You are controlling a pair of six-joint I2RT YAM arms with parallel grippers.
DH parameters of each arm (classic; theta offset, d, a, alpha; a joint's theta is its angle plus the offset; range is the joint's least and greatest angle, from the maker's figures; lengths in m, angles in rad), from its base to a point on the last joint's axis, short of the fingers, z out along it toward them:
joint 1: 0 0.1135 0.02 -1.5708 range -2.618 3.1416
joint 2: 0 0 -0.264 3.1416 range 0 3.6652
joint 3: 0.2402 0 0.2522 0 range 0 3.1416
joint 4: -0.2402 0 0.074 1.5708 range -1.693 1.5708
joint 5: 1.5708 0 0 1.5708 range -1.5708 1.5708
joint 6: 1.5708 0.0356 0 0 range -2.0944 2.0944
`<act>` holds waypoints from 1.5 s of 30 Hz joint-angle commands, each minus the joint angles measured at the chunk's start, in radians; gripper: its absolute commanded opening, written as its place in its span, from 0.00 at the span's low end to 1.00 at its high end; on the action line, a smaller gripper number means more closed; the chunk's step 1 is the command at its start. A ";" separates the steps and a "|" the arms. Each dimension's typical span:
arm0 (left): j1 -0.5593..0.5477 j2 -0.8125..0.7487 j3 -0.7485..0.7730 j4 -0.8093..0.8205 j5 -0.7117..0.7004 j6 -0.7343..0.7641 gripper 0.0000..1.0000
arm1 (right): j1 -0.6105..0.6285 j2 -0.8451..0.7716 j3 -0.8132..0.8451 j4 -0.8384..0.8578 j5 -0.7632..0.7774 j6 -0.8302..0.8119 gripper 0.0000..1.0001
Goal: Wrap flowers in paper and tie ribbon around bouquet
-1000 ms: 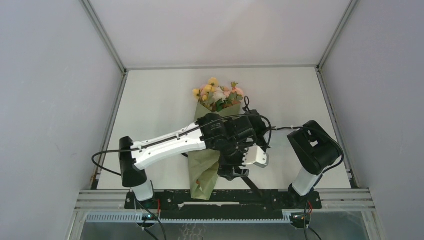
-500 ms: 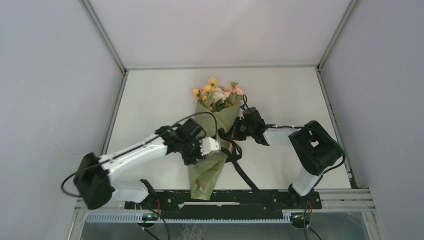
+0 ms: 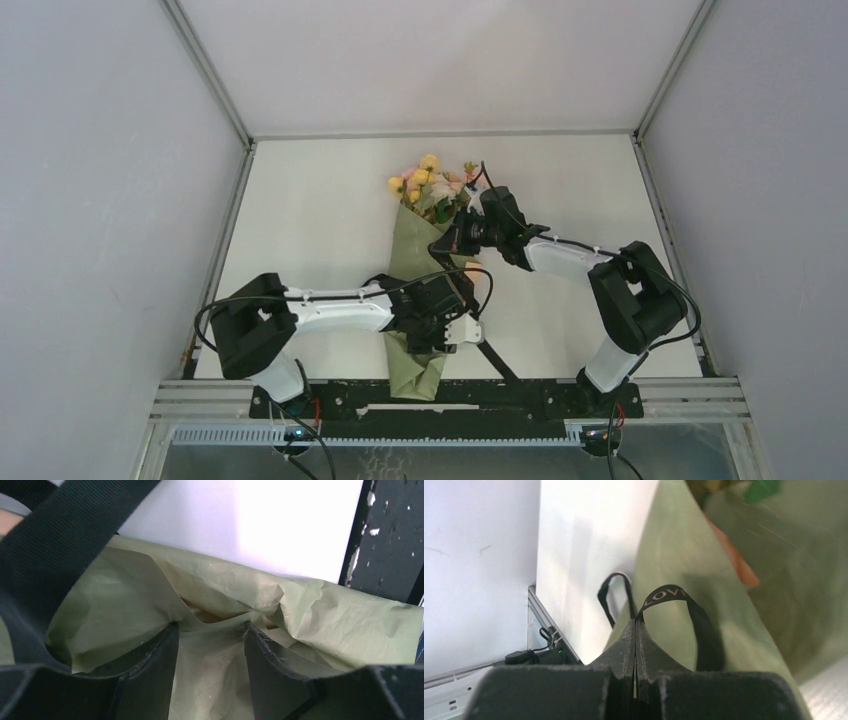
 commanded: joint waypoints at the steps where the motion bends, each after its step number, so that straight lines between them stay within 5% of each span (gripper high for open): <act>1: -0.010 0.070 0.025 0.067 0.026 -0.023 0.55 | 0.002 -0.039 0.073 0.018 -0.083 -0.041 0.00; 10: -0.010 0.005 -0.006 0.085 0.082 -0.014 0.55 | 0.081 0.024 0.142 0.132 -0.257 -0.058 0.00; 14: -0.010 0.009 -0.019 0.093 0.080 -0.012 0.55 | 0.098 0.045 0.194 0.092 -0.176 -0.071 0.03; 25: -0.010 0.016 -0.022 0.100 0.087 -0.016 0.55 | 0.151 0.047 0.353 -0.399 0.120 -0.256 0.62; 32: -0.011 0.019 -0.020 0.100 0.091 -0.018 0.55 | 0.154 -0.105 0.404 -0.658 0.309 -0.329 0.72; 37: -0.010 0.021 -0.021 0.100 0.104 -0.020 0.55 | 0.122 -0.305 0.229 -0.808 0.510 -0.185 0.71; 45: -0.011 0.021 -0.024 0.099 0.125 -0.020 0.55 | 0.064 -0.631 -0.251 -0.769 0.335 0.003 0.63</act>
